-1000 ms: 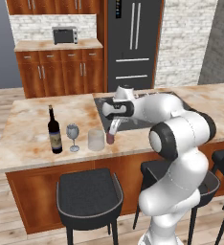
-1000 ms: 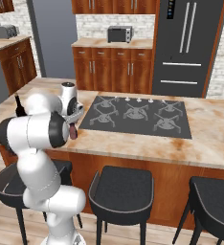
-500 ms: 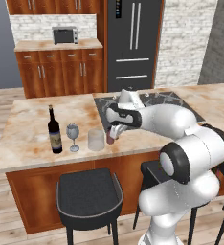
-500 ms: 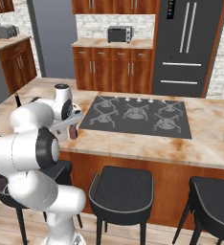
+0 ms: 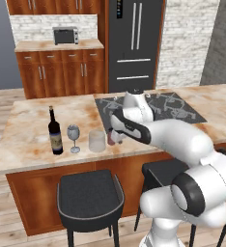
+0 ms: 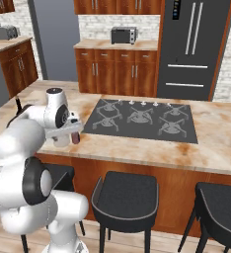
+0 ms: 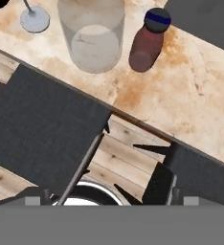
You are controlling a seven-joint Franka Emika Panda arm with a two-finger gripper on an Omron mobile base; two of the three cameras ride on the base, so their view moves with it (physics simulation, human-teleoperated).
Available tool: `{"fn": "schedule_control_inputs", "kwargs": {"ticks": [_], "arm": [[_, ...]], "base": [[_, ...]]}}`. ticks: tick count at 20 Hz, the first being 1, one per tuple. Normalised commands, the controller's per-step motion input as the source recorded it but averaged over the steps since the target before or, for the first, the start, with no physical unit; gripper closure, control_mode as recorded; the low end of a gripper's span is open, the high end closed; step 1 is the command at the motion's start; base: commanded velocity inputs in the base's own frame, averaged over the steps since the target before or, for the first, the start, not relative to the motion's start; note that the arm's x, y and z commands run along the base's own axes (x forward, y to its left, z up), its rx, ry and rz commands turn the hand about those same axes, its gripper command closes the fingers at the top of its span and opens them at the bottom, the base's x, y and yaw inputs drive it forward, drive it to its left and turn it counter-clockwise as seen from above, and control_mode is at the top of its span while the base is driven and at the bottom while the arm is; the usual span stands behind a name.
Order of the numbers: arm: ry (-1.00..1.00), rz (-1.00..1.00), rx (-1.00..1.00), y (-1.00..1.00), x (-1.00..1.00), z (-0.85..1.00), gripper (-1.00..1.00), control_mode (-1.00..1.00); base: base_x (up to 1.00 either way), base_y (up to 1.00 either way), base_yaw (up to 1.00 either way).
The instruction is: There is a wine glass and glass cup on the dining counter. Place the wine bottle next to the wine glass and the juice bottle next to the glass cup.
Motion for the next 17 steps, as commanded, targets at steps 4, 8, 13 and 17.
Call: {"fn": "schedule_control_inputs", "kwargs": {"ticks": [4,8,13,17], "arm": [[0.06,-0.34,0.00,-0.05,-0.43,0.20,-1.00,-1.00],[0.06,-0.33,0.00,-0.06,-0.40,0.19,-1.00,-1.00],[-0.01,-0.16,0.00,-0.06,-0.53,0.06,-1.00,-1.00],[-0.08,-0.06,0.00,0.00,-0.57,0.00,-1.00,-1.00]], "base": [[0.00,0.00,0.00],[0.00,0.00,0.00],[0.00,0.00,0.00],[0.00,0.00,0.00]]}}
